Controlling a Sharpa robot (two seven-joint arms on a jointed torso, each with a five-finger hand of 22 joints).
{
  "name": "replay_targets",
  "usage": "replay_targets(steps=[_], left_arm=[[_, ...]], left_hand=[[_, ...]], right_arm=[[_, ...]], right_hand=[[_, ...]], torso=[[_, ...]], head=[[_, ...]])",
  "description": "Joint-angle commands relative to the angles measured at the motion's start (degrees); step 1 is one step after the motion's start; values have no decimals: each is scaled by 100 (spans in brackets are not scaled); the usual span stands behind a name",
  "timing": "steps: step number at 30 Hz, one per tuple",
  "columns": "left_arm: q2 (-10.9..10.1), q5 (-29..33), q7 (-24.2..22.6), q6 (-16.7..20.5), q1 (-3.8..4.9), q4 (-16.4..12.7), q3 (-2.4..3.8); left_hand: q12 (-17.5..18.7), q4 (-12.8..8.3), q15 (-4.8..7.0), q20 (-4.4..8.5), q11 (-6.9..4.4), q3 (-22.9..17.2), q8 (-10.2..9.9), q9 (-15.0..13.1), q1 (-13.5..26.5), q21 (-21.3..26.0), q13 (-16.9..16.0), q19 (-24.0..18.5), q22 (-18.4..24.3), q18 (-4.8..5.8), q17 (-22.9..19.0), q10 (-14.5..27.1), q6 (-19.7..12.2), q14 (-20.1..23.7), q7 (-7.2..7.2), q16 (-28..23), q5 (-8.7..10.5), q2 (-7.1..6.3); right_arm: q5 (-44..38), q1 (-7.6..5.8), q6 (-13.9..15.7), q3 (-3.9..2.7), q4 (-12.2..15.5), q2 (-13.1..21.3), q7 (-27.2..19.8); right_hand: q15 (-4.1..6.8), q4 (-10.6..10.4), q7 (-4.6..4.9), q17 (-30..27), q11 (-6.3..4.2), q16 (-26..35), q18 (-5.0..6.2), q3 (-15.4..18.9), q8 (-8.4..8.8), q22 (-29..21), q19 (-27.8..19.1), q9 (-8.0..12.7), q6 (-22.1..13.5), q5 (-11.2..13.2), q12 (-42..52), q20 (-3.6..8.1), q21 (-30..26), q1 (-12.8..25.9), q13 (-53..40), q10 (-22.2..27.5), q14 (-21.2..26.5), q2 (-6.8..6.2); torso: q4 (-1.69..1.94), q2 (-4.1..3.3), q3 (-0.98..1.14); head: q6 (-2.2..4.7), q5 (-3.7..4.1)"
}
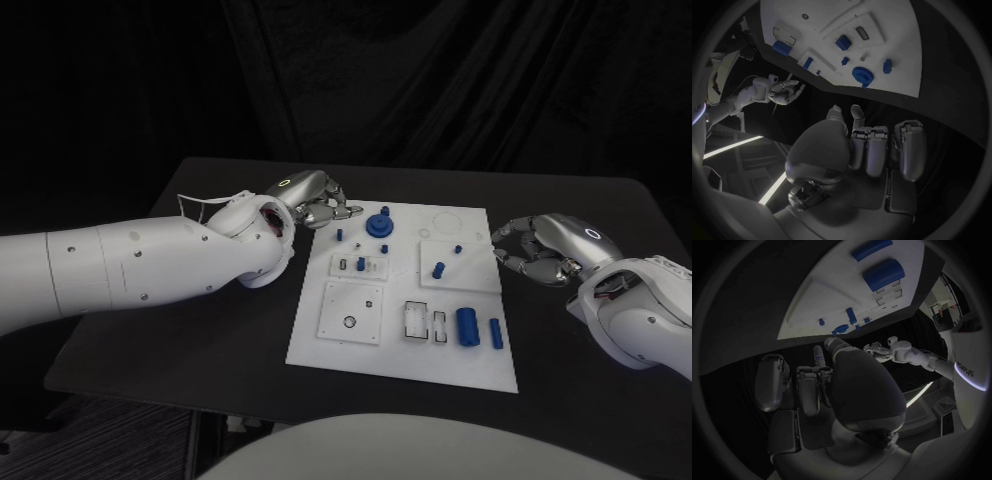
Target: Assemble the parts on the task board
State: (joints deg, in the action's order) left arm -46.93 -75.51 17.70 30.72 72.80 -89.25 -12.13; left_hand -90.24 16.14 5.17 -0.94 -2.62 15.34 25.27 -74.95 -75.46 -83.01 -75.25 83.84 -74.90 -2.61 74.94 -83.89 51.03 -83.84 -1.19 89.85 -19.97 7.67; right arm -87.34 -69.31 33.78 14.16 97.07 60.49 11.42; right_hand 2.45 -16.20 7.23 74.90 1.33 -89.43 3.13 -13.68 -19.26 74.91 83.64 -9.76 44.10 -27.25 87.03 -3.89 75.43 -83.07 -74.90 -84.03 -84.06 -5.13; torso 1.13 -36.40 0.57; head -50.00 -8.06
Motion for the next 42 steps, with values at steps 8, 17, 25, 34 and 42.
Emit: replay_targets(steps=[8,17,25,34,42], left_arm=[[439,288,-141,-1333,212,902,5],[885,286,483,-2436,238,1578,6],[1110,285,717,-3004,239,1884,7],[1130,285,712,-3007,238,1871,8],[1093,285,583,-2809,238,1808,8]], left_hand=[[24,63,-90,-112,102,-327,-228,-115,-277,-26,-1475,276,-1292,97,1506,-611,-124,-616,-111,15,841,326],[24,69,-103,-143,107,-3,-281,-100,777,-72,-1475,299,-1303,104,1506,-611,209,-616,-102,15,1067,296],[24,60,-35,-84,24,163,-400,-14,1092,-75,-1475,303,-1304,104,1506,-611,677,-616,0,15,1120,330],[24,63,-5,-51,-8,265,-560,106,1194,-71,-1475,301,-1302,104,1506,-611,870,-616,32,15,972,332],[24,66,6,-38,-18,403,-670,165,1405,-56,-1475,294,-1298,101,1506,-611,998,-616,42,15,861,425]], right_arm=[[74,-31,142,-3,29,-11,-82],[111,-46,120,-3,49,-28,-96],[134,-49,152,-3,77,-20,-128],[137,-50,172,-3,97,15,-137],[138,-50,157,-3,90,18,-130]], right_hand=[[-31,9,-15,1453,47,-3,2,-28,-38,1091,56,8,66,-25,8,-14,47,40,-1161,-338,-578,8],[-32,13,-17,1455,48,-5,2,-32,-42,1091,57,9,74,-27,10,-15,48,37,-1162,-340,-579,9],[-32,13,-17,1455,48,-5,2,-32,-42,1091,57,9,74,-27,10,-15,48,37,-1162,-340,-579,9],[-32,16,-18,1461,50,-10,1,-35,-44,1092,58,11,80,-31,14,-15,50,34,-1167,-344,-581,9],[-32,16,-18,1461,50,-10,1,-35,-44,1092,58,11,80,-31,14,-15,50,34,-1167,-344,-581,9]], torso=[[21,-77,4],[16,-200,16],[0,-286,1],[-11,-357,1],[-13,-394,-4]], head=[[0,24],[0,46],[0,32],[0,-1],[0,-25]])
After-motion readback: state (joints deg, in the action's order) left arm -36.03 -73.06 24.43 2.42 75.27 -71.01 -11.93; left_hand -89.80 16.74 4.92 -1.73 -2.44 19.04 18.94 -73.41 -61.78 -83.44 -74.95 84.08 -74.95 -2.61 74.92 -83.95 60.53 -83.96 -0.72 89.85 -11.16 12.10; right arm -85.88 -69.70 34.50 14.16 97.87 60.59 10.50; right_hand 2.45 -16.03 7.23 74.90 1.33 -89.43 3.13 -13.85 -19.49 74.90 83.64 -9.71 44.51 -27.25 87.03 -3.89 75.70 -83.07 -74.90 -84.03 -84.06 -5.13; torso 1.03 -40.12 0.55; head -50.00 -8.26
